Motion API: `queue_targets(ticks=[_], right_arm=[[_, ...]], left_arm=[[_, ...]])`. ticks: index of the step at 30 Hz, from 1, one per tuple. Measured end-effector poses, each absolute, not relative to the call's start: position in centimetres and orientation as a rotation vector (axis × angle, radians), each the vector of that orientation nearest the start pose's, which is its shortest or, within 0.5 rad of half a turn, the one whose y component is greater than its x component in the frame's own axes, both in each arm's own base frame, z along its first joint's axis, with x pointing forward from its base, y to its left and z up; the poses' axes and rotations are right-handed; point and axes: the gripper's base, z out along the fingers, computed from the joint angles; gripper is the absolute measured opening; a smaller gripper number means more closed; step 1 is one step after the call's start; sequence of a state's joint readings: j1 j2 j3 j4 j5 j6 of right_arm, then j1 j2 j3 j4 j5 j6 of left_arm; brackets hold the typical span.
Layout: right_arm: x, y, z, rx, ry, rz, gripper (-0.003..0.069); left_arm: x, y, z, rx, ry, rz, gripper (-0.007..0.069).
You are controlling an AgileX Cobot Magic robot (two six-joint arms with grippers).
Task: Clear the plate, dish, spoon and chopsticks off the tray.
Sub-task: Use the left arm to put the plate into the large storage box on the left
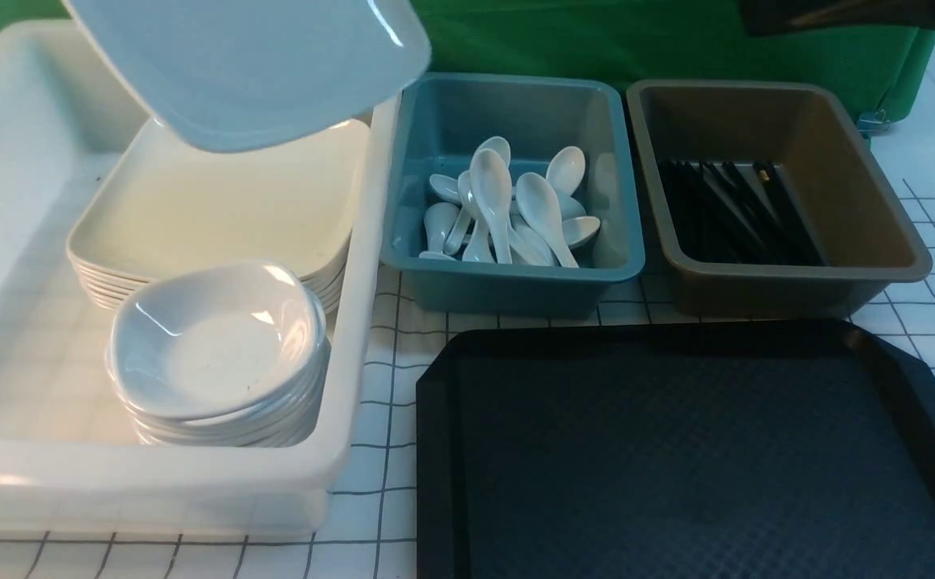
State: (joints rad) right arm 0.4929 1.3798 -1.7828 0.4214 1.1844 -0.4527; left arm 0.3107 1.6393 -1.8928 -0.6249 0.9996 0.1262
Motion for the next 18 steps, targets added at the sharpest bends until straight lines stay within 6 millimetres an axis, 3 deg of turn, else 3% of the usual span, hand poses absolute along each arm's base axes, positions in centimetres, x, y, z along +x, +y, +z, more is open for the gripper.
queue_targets(ticks=[1, 6, 8, 9, 10, 13, 18], right_arm=[[22.1, 17.0, 49.5, -1.067, 1.959, 0.531, 0.0001], [23.4, 20.2, 50.1, -1.082, 1.922, 0.56, 0.0001], [24.2, 21.1, 50.2, -1.072, 1.915, 0.573, 0.0001], [24.2, 21.2, 50.2, -1.073, 1.914, 0.572, 0.0001], [24.9, 21.8, 50.1, -1.065, 1.914, 0.579, 0.0001], [26.1, 22.7, 49.5, -1.061, 1.938, 0.583, 0.0001], [27.2, 23.6, 48.1, -1.081, 1.987, 0.584, 0.0001]], left_arm=[[35.1, 8.5, 44.8, -0.357, 2.067, -0.516, 0.0031], [35.7, 11.5, 39.7, -0.56, 2.006, -0.572, 0.0031], [35.8, 11.9, 37.2, -0.63, 2.007, -0.574, 0.0031], [35.9, 11.9, 37.0, -0.641, 2.0, -0.573, 0.0031], [35.8, 12.1, 34.7, -0.699, 2.009, -0.577, 0.0031], [35.4, 12.1, 31.5, -0.777, 2.006, -0.587, 0.0034], [34.7, 12.1, 28.2, -0.861, 1.992, -0.583, 0.0035]])
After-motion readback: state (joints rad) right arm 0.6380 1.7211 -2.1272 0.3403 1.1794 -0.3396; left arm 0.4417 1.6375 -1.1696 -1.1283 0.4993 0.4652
